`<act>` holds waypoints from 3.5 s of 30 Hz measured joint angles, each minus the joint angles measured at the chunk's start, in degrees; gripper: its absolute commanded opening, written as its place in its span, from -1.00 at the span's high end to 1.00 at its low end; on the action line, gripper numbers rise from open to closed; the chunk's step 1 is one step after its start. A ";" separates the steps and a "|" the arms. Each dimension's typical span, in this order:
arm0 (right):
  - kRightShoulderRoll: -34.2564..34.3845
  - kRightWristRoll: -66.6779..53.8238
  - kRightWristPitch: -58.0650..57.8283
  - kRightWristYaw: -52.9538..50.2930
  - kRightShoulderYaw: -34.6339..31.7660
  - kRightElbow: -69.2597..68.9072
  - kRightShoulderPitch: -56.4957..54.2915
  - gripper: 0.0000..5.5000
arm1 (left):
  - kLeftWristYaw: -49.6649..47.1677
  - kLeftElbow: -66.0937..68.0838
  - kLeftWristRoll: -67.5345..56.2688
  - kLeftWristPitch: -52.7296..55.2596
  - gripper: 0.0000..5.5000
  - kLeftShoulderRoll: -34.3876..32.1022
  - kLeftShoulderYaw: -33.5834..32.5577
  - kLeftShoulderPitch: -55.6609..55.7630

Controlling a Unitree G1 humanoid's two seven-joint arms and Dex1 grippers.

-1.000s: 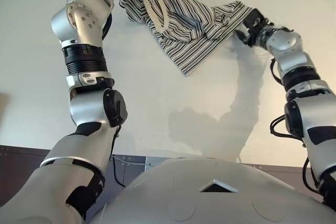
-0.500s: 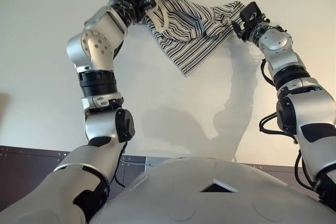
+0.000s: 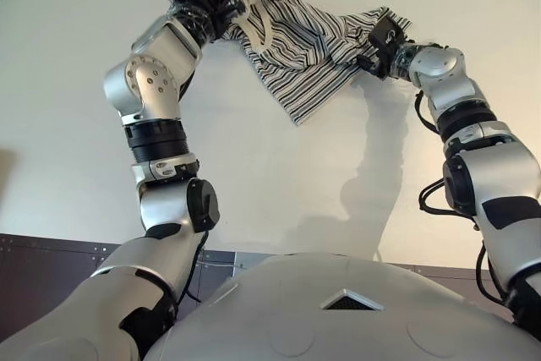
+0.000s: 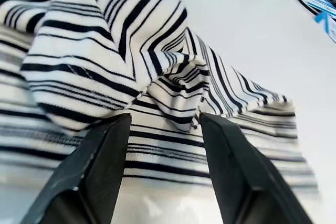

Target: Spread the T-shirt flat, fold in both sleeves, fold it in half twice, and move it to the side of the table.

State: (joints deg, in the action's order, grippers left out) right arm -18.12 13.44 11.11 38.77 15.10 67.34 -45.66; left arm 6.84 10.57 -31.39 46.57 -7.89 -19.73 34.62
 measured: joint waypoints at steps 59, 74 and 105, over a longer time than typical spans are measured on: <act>-11.51 0.16 8.94 -5.53 0.48 -22.21 13.14 0.12 | 0.25 -16.07 -4.21 8.96 0.96 -1.32 7.67 -13.50; -4.87 -9.66 4.95 -12.36 -10.68 -9.75 0.51 0.12 | 1.92 -13.11 -2.01 6.82 0.96 -1.74 8.74 -13.56; -6.88 -5.71 -0.59 -9.57 -5.65 -29.66 13.41 0.95 | 1.86 -13.89 -0.99 6.66 0.96 -2.32 7.77 -15.70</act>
State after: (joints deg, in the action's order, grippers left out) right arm -25.00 7.72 10.52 29.19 9.45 37.68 -32.25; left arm 8.70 -3.32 -32.39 53.23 -10.21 -11.96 18.92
